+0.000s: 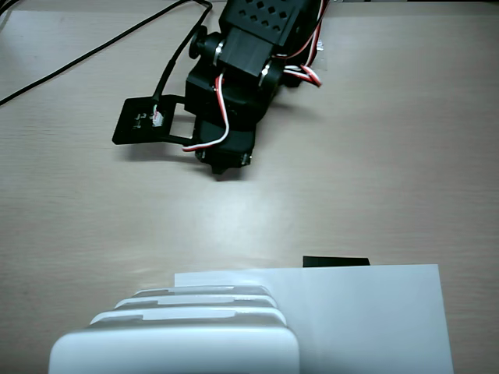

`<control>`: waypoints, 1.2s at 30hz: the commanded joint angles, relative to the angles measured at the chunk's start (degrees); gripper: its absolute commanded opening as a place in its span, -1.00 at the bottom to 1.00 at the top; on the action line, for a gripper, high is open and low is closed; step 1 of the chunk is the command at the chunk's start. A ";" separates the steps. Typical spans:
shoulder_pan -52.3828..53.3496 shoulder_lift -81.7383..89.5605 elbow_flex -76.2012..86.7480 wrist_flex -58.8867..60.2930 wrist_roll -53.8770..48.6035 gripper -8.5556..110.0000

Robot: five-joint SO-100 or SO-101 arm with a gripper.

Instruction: Close drawer.

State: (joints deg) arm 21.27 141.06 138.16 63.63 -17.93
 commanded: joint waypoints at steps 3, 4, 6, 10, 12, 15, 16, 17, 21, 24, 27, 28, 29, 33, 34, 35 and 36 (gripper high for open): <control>-0.97 1.14 -0.26 0.18 0.70 -0.85; -0.97 1.14 -0.26 0.18 0.79 -0.85; -1.05 1.05 -0.26 0.18 0.79 -0.85; -1.14 1.05 -0.26 0.09 0.79 -0.85; -1.23 1.05 -0.18 0.00 0.70 -0.85; -1.23 1.05 -0.18 0.00 0.62 -0.85; -1.23 1.05 -0.09 0.00 0.62 -0.85; -1.23 1.05 -0.09 0.00 0.53 -0.85; -1.14 1.05 -0.09 0.00 0.44 -0.85; -1.05 1.14 -0.09 0.00 0.35 -0.85; -0.97 1.23 0.09 0.00 0.26 -0.85; -0.97 1.41 0.18 0.00 0.26 -0.85; -0.97 1.49 0.26 0.00 0.35 -0.85; -1.05 1.67 0.44 0.00 0.35 -0.85; -1.05 1.67 0.44 0.00 0.35 -0.85; -1.05 1.67 0.44 0.00 0.35 -0.85; -1.05 1.67 0.53 0.00 0.35 -0.85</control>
State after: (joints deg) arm 20.21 141.86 138.87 63.63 -17.58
